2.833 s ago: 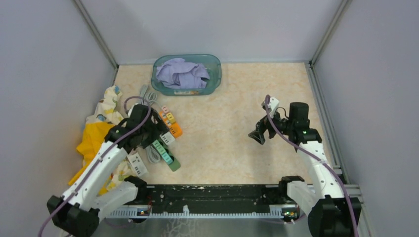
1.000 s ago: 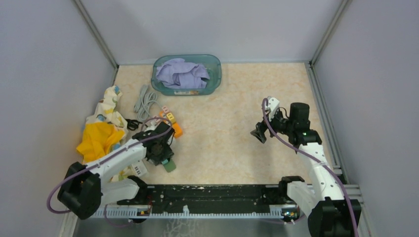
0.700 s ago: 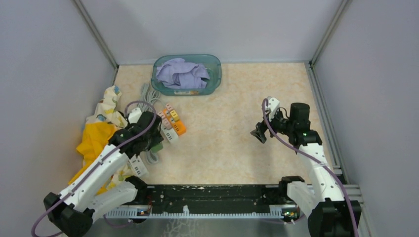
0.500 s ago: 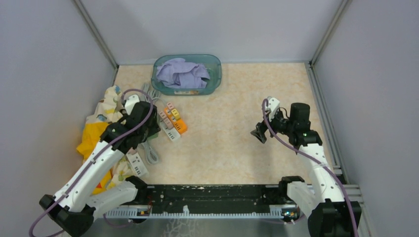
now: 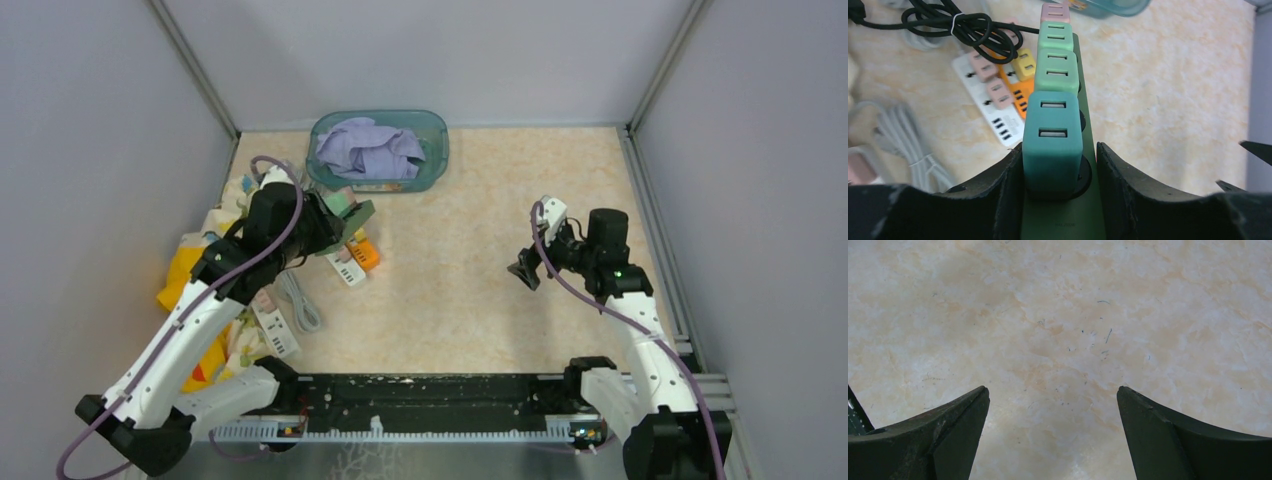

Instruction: Pull the plug off the socket

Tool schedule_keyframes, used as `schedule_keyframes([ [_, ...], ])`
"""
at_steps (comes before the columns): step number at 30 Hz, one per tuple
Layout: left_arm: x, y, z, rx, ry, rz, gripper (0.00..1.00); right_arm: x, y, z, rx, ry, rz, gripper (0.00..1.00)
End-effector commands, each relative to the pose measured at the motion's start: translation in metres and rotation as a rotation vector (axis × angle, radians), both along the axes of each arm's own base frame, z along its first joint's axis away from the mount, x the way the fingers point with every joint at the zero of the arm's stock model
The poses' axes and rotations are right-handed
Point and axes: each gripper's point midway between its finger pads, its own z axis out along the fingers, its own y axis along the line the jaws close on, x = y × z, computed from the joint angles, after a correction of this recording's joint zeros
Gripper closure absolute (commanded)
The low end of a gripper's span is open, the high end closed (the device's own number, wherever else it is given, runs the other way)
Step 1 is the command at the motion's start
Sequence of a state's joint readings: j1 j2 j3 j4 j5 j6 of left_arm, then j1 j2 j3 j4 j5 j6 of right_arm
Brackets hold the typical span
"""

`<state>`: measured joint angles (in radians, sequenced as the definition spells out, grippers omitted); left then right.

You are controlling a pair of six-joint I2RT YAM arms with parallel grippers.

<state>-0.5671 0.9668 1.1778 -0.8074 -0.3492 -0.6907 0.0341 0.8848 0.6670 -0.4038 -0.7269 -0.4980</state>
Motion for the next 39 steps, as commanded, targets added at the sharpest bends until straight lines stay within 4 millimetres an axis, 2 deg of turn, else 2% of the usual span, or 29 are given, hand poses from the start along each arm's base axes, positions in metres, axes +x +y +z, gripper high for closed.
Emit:
schedule_keyframes([
  [1,0.009,-0.061,0.053,-0.249,-0.145,-0.211,1.00,0.006,-0.002,0.011,-0.006,-0.069,0.005,0.01],
  [4,0.012,-0.069,0.065,-0.243,-0.189,-0.263,1.00,0.006,-0.002,0.011,-0.006,-0.068,0.005,0.01],
  [7,0.012,-0.086,0.077,-0.262,-0.232,-0.352,1.00,0.006,-0.002,0.011,-0.006,-0.068,0.005,0.01],
  [11,0.010,-0.107,0.080,-0.259,-0.241,-0.445,1.00,0.006,-0.003,0.011,-0.009,-0.070,0.000,0.01],
  [14,0.006,-0.116,0.083,-0.240,-0.265,-0.488,1.00,0.007,-0.003,0.011,-0.010,-0.070,-0.001,0.01],
  [17,0.004,-0.122,0.097,-0.221,-0.311,-0.525,1.00,0.007,-0.003,0.010,-0.010,-0.068,0.001,0.01],
  [22,0.010,-0.123,0.129,-0.155,-0.392,-0.552,1.00,0.007,-0.003,0.010,-0.012,-0.067,-0.003,0.01],
  [27,0.015,-0.123,0.150,-0.105,-0.462,-0.570,1.00,0.007,-0.004,0.010,-0.015,-0.068,-0.007,0.01],
  [32,0.021,-0.104,0.205,-0.043,-0.607,-0.503,1.00,0.008,-0.004,0.011,-0.013,-0.068,-0.006,0.01],
  [34,0.021,-0.100,0.215,-0.034,-0.626,-0.491,1.00,0.008,-0.004,0.011,-0.015,-0.071,-0.009,0.01],
  [37,0.018,-0.106,0.203,-0.052,-0.591,-0.519,1.00,0.008,-0.005,0.011,-0.017,-0.073,-0.013,0.01],
  [39,0.012,-0.118,0.179,-0.093,-0.537,-0.575,1.00,0.008,-0.005,0.011,-0.017,-0.073,-0.013,0.01],
])
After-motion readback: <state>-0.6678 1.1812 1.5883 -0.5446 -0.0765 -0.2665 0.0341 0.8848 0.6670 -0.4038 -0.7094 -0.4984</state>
